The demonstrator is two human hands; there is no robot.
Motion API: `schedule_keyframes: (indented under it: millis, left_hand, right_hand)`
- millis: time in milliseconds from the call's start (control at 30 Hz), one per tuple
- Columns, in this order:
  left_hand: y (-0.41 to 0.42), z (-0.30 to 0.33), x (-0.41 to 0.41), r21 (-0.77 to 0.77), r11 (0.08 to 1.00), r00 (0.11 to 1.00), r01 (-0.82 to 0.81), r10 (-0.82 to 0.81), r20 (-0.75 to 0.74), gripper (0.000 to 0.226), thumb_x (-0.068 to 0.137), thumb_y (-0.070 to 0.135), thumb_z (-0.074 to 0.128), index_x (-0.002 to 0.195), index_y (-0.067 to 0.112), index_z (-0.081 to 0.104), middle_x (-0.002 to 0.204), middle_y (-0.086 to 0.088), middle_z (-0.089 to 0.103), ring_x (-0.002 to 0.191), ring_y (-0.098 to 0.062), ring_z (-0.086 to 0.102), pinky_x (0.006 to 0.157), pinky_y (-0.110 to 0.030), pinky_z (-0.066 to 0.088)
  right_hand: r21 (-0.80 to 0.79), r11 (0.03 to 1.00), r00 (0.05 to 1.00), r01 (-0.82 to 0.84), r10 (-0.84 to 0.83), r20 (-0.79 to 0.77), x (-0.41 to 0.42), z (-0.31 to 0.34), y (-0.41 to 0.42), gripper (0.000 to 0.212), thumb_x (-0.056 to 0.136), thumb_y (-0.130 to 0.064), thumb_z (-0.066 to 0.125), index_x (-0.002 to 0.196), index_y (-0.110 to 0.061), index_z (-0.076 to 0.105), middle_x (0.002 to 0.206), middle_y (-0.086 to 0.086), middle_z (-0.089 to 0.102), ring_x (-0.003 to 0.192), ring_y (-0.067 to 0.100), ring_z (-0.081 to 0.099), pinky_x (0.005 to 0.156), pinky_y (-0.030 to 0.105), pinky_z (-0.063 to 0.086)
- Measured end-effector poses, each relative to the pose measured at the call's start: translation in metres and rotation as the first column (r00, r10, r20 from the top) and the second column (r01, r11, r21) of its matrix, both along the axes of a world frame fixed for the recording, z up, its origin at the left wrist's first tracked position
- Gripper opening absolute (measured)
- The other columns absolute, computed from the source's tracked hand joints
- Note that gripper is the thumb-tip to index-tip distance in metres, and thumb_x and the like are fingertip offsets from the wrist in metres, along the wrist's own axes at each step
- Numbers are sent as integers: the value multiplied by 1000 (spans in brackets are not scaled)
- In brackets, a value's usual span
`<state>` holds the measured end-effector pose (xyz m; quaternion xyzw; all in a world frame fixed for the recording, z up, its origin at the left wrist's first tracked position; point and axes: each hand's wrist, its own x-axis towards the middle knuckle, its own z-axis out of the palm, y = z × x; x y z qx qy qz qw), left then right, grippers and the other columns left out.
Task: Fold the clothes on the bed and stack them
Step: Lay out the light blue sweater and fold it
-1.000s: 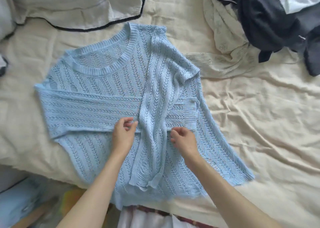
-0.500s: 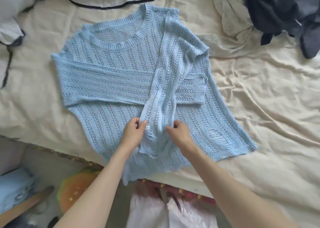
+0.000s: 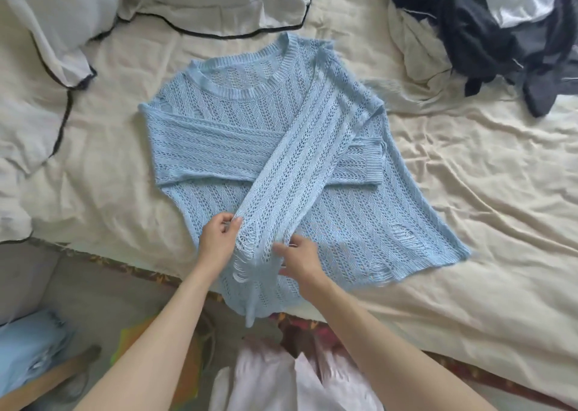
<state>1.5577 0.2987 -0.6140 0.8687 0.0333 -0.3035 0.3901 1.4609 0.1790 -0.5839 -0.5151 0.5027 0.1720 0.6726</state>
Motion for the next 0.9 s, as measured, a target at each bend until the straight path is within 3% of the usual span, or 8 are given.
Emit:
schedule_keyframes:
  millis: [133,300,433,500,633,700,800,900]
  left_hand:
    - [14,-8,-3,-25,999,1000,-30,30,-1,11,95,26,55,97,15,55,85,7,58,82,-9,54,67,-22,40]
    - [37,-20,-18,11,999,988,-46,47,-147,17,93,23,58,98,7,57,86,-5,60,83,-20,55,71,-28,42]
    - [59,-28,-29,64,998,969,-15,30,-244,18,90,16,63,100,1,61,97,-14,63,91,-26,59,81,-36,46]
    - [68,-30,-33,110,993,967,-49,75,-243,18,89,15,65,99,2,60,97,-15,63,90,-28,61,86,-40,49]
    - [87,-37,-43,239,963,963,-121,172,-206,9,92,10,56,100,11,59,98,-10,63,96,-30,62,87,-38,47]
    - [93,-41,-46,232,956,951,-177,227,-210,21,93,12,55,113,10,54,103,-5,58,104,-27,57,86,-35,44]
    - [89,-44,-50,93,954,903,-284,299,-307,34,89,11,60,120,15,45,109,2,51,105,-18,50,85,-30,37]
    - [83,-47,-60,49,943,870,-328,322,-373,31,88,4,59,114,13,46,99,4,53,97,-16,51,74,-26,40]
  right_hand:
    - [-119,986,994,-113,113,-10,-2,-9,18,6,91,-12,53,91,-9,59,88,17,65,83,32,66,81,52,54]
    - [2,968,966,-250,250,-62,-6,-25,20,10,92,-7,52,88,-15,54,84,7,62,82,23,64,78,39,57]
    - [-183,867,880,-463,425,-212,-12,-35,11,7,93,-18,53,94,-11,53,87,8,66,81,22,63,76,38,52]
    - [-405,688,798,-602,528,-290,-16,-34,9,17,94,-26,50,102,-11,55,96,7,65,88,25,61,73,34,46]
    - [-816,74,561,-574,762,-325,-26,-34,13,23,90,-13,57,112,-7,61,109,12,61,104,33,55,83,41,45]
    - [-815,-49,375,-578,871,-318,-29,-40,14,41,88,-10,57,129,-14,54,132,15,52,127,36,44,99,49,40]
    - [-695,-205,78,-689,932,-353,-40,-53,17,62,95,-15,45,151,-24,19,160,7,2,146,26,-9,117,44,1]
    - [-643,-265,-5,-719,926,-376,-56,-59,18,67,95,-20,46,152,-22,12,159,4,-12,142,24,-21,115,42,-13]
